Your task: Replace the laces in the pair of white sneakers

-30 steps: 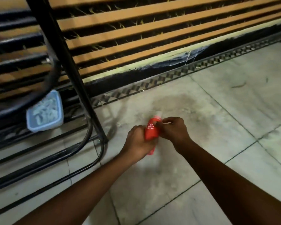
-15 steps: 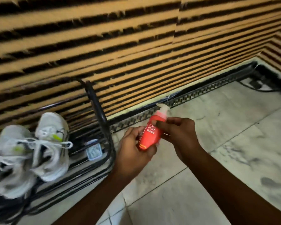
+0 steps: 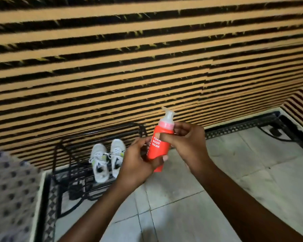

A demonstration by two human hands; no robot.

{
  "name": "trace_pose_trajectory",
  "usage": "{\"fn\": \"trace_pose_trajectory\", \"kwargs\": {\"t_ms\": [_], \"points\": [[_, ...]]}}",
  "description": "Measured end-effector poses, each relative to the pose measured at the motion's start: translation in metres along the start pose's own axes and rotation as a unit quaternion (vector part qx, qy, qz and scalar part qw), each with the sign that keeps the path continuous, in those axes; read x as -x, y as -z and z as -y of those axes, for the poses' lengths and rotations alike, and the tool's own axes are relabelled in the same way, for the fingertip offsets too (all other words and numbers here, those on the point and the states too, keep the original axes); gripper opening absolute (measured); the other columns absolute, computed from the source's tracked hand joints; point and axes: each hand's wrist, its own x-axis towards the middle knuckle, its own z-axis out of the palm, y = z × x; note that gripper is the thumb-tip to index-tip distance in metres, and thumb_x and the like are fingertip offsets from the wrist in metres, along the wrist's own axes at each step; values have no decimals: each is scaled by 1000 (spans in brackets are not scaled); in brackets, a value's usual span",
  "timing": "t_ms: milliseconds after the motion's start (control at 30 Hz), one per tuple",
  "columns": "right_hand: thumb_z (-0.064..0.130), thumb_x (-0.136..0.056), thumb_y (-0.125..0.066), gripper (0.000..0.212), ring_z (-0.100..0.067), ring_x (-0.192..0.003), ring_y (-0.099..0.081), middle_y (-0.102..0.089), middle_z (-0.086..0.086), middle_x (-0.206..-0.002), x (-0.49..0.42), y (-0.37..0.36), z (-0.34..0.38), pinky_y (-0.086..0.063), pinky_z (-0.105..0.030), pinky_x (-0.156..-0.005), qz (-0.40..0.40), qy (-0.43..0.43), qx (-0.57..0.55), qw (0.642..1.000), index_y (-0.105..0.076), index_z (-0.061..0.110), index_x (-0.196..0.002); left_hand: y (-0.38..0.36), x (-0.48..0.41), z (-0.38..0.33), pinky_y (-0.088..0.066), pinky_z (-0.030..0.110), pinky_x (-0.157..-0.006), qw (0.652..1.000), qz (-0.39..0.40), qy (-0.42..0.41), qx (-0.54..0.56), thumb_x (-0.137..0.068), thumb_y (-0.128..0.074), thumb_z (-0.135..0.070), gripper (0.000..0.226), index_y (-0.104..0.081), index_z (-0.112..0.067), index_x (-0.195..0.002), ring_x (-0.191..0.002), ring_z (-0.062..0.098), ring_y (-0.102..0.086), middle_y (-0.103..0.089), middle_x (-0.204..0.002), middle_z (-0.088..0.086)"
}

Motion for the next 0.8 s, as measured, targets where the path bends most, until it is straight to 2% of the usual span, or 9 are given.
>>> {"fn": "trace_pose_trajectory", "kwargs": {"t_ms": [67,167,233,300,467,600,667,800], "points": [[37,-45,-90,46,-11,-77,-75,-77,5,-84,16,-28,33,-62,-34,-63,17,7,-2,1000,-74,20,-85,37,21,-26,-58,42,-93,999,-38,0,-6,-74,-92,-18,62,-65,-19,-130,-106,7,-66,-66,-119,1],[37,-48,-91,41,-10,-76,-75,-77,8,-82,30,-54,54,-63,-38,-68,34,42,0,999,-74,26,-83,61,36,-41,-59,47,-92,997,-78,4,3,-74,-92,-19,61,-65,-16,-129,-109,14,-66,-67,-118,2],[36,-49,-92,39,-9,-74,-75,-76,9,-79,46,-87,72,-63,-36,-68,52,67,7,996,-74,32,-82,96,52,-46,-59,47,-91,993,-115,5,6,-74,-92,-20,59,-66,-16,-127,-110,15,-66,-67,-117,0],[34,-49,-93,40,-10,-75,-74,-76,9,-80,65,-120,87,-62,-34,-68,74,83,5,994,-73,28,-83,131,70,-49,-59,45,-91,990,-139,4,0,-74,-92,-20,58,-66,-17,-126,-111,14,-65,-66,-118,-1],[42,-49,-90,48,0,-82,-73,-74,23,-90,115,-198,118,-57,-15,-69,130,140,9,982,-69,36,-92,217,116,-43,-59,43,-92,982,-187,-3,-25,-72,-92,-25,61,-65,-22,-127,-110,13,-66,-67,-119,-3],[25,-54,-95,51,4,-83,-71,-71,30,-85,158,-261,129,-56,-13,-71,163,180,31,970,-65,43,-91,280,159,-29,-59,45,-91,976,-217,5,-34,-70,-90,-32,63,-64,-27,-128,-110,16,-68,-69,-119,-3],[19,-54,-97,53,3,-84,-71,-72,25,-86,179,-287,131,-57,-14,-73,175,176,26,968,-67,40,-93,304,180,-23,-59,47,-91,971,-234,8,-38,-71,-89,-31,61,-64,-29,-127,-110,17,-68,-70,-119,-4],[14,-52,-97,58,2,-83,-72,-73,18,-89,224,-342,129,-57,-14,-69,223,154,17,962,-72,20,-104,351,228,-11,-59,45,-92,961,-273,22,-41,-71,-88,-33,61,-63,-31,-127,-111,15,-68,-70,-120,-7]]}}
